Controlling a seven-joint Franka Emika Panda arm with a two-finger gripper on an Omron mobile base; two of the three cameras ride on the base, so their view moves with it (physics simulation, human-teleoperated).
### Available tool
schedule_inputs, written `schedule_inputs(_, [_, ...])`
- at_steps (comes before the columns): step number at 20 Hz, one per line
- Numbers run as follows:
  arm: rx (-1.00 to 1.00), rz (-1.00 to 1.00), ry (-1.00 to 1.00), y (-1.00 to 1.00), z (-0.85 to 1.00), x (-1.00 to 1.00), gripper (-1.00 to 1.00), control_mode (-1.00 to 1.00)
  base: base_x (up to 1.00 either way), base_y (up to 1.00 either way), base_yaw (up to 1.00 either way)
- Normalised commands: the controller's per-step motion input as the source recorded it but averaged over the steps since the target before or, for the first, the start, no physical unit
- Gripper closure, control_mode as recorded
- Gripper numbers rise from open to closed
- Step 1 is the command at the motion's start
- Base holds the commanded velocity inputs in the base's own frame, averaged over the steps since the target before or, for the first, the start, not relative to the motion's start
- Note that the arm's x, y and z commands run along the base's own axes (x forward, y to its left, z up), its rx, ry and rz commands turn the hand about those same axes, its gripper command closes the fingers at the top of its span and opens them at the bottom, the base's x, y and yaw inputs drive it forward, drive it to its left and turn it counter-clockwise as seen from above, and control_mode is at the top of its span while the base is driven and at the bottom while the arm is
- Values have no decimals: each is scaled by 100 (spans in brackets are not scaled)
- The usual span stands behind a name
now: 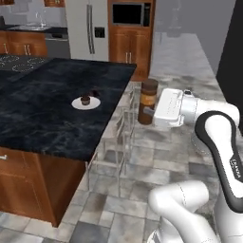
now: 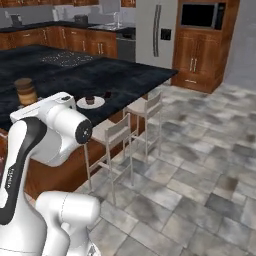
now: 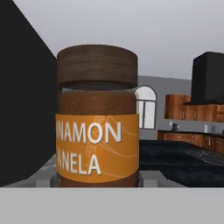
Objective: Take the cinnamon bottle from the cabinet and place it on the dining table, next to the plate with the cupcake. Then take the chocolate from the dining counter and place it on the cupcake plate.
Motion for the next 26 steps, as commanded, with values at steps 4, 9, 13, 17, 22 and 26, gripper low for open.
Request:
schedule_inputs(4, [0, 0, 0, 0, 0, 0, 100, 100, 61, -52, 54])
schedule_inputs(9, [0, 0, 0, 0, 0, 0, 100, 100, 58, -53, 54])
schedule_inputs(13, [0, 0, 0, 0, 0, 0, 100, 100, 15, -67, 52])
schedule_inputs(17, [0, 0, 0, 0, 0, 0, 100, 100, 14, -85, 45])
schedule_inputs(22, [0, 0, 0, 0, 0, 0, 100, 100, 21, -99, 37])
schedule_inputs(26, [0, 0, 0, 0, 0, 0, 100, 100, 48, -85, 29])
